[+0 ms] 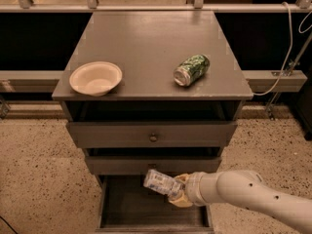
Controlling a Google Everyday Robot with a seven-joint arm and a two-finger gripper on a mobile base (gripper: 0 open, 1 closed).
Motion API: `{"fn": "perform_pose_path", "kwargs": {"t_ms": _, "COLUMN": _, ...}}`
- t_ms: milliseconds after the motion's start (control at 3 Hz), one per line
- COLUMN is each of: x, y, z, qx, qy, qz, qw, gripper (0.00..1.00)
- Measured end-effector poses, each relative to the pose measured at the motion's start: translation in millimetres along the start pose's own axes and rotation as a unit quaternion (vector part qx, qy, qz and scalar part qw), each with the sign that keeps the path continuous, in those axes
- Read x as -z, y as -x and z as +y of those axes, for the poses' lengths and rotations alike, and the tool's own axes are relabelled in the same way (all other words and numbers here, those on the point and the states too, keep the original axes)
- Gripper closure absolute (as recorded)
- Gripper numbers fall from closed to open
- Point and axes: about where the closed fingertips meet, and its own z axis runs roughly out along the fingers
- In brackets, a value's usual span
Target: Place blue plastic bottle into bottom drawer
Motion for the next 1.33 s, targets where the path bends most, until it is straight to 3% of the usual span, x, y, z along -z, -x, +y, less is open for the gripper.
{"fn": "perform_pose_path", "kwargs": {"t_ms": 333, "x": -42.9, "y": -34.5, "z": 7.4, "qx": -0.016, "qy": -0.007, "qz": 0.006, "qw": 0.9998, "gripper": 1.0}}
{"fn": "perform_pose_path", "kwargs": {"t_ms": 667, "x": -50.2, "y": -37.7, "z": -2.0, "qx": -0.017, "qy": -0.027, "qz": -0.001, "qw": 0.9995, "gripper": 1.0}}
{"fn": "perform_pose_path", "kwargs": {"t_ms": 1000, "x": -50.2, "y": -37.7, "z": -2.0, "qx": -0.017, "qy": -0.027, "qz": -0.001, "qw": 0.9995, "gripper": 1.0}}
{"fn": "perform_pose_path", "kwargs": {"t_ms": 1333, "x": -73.1, "y": -55.3, "z": 5.9, "qx": -0.015, "qy": -0.002, "qz": 0.01, "qw": 0.9998, "gripper": 1.0}}
